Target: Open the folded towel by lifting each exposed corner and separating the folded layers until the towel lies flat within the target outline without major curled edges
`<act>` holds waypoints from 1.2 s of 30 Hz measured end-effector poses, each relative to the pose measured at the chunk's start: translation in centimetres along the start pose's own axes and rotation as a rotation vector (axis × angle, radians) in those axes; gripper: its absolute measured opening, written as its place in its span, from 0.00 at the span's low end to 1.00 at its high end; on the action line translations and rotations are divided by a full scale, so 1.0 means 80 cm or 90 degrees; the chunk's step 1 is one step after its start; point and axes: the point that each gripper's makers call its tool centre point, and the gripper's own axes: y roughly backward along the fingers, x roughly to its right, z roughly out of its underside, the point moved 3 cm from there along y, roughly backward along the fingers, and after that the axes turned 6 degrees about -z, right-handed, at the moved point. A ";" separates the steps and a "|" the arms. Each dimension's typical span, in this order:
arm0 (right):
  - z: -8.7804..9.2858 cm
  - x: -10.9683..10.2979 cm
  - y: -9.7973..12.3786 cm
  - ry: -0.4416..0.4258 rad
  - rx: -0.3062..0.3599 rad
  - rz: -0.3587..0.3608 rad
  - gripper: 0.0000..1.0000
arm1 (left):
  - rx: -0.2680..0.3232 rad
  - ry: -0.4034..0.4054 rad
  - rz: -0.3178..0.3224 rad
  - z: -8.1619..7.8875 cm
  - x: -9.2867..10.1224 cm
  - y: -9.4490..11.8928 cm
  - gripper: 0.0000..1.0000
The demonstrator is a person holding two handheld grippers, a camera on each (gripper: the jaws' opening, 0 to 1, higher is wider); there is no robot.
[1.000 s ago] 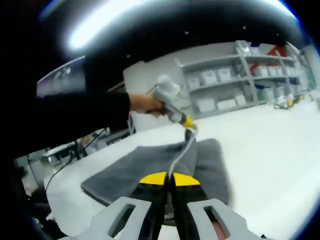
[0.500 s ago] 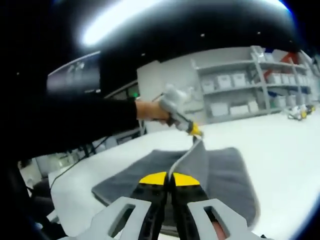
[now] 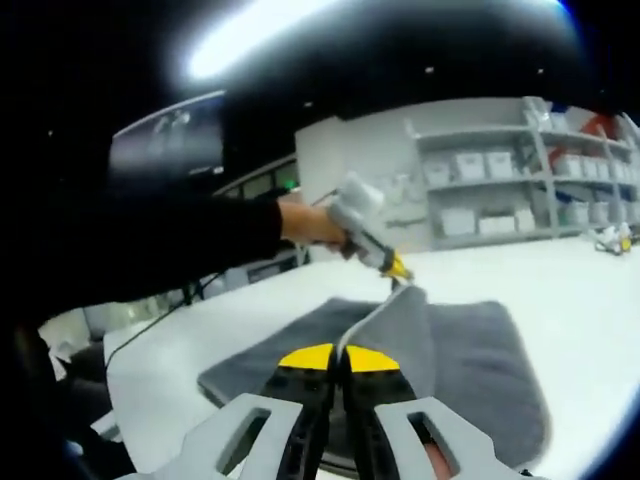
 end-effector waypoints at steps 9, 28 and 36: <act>0.001 -0.021 -0.016 0.007 -0.006 -0.025 0.00 | -0.012 0.004 -0.017 0.031 -0.006 0.025 0.03; -0.001 -0.064 -0.053 0.005 -0.020 -0.073 0.00 | -0.013 -0.006 -0.072 0.089 -0.018 0.056 0.04; 0.003 -0.081 -0.068 0.013 -0.032 -0.093 0.00 | -0.015 -0.017 -0.081 0.108 -0.020 0.065 0.05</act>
